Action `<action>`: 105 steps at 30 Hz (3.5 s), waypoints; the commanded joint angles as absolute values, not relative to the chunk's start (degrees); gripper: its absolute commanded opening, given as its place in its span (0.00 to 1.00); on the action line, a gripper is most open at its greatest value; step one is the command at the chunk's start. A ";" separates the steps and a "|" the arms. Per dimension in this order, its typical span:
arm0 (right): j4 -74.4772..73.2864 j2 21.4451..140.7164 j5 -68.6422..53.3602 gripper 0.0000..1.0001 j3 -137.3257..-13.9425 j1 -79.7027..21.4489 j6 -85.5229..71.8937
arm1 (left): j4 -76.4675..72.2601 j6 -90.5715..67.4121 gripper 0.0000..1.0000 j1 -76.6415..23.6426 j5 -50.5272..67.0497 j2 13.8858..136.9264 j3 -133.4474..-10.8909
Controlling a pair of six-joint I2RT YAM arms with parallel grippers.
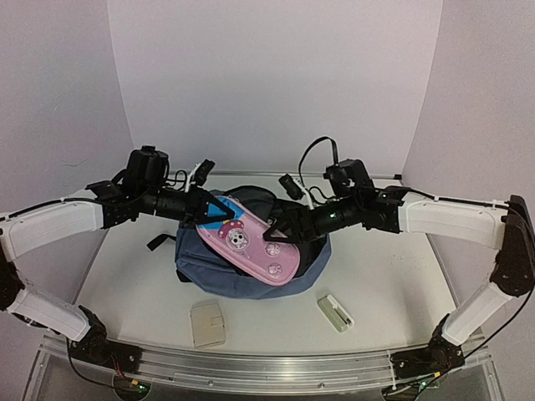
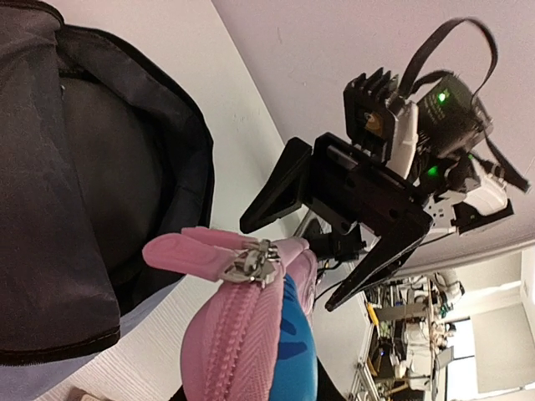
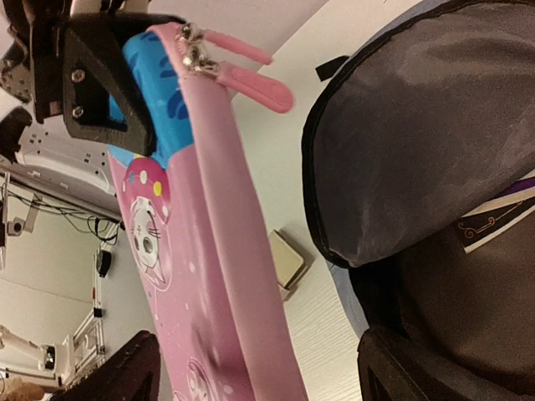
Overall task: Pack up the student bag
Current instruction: Place the stationery in the student bag.
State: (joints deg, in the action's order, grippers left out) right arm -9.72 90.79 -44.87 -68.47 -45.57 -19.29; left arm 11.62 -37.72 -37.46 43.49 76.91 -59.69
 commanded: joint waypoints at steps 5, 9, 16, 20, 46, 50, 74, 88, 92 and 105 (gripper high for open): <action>17.55 81.04 -34.36 0.93 -56.37 -45.67 -37.10 | -8.58 -45.72 0.00 -37.42 32.21 65.79 -54.42; 31.38 80.71 -36.32 0.94 -51.30 -45.69 -46.80 | -14.36 -47.85 0.00 -37.35 31.45 64.70 -52.96; 49.74 82.26 -38.65 0.76 -46.58 -45.79 -58.15 | -13.89 -48.33 0.00 -37.35 33.41 67.10 -53.92; 52.77 83.08 -39.65 0.47 -46.64 -45.78 -60.50 | -13.46 -48.22 0.00 -37.35 33.24 67.64 -53.62; 0.38 70.97 -21.87 0.01 -46.61 -28.38 -40.92 | 12.95 -52.04 1.00 -31.80 17.78 73.40 -46.82; -2.84 72.53 -24.90 0.01 -45.99 -28.32 -38.38 | 10.10 -53.64 0.99 -31.82 17.89 75.21 -46.36; -1.64 86.30 -41.99 0.00 -53.08 -35.95 -30.14 | -10.86 -55.70 0.00 -31.99 28.58 76.73 -44.19; 0.94 86.78 -45.57 0.00 -52.75 -36.09 -30.54 | -15.06 -51.29 0.00 -32.44 38.50 69.03 -43.42; 11.69 88.62 -44.29 0.00 -50.09 -37.35 -35.76 | -17.63 -51.73 0.00 -32.65 40.12 69.25 -43.97; 22.92 94.73 -41.49 0.00 -51.92 -42.16 -39.84 | -18.65 -51.18 0.00 -33.83 43.17 72.21 -47.78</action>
State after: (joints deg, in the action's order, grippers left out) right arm 13.79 94.89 -42.53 -50.57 -41.15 -37.00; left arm -13.57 -52.36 -33.44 40.73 72.05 -43.43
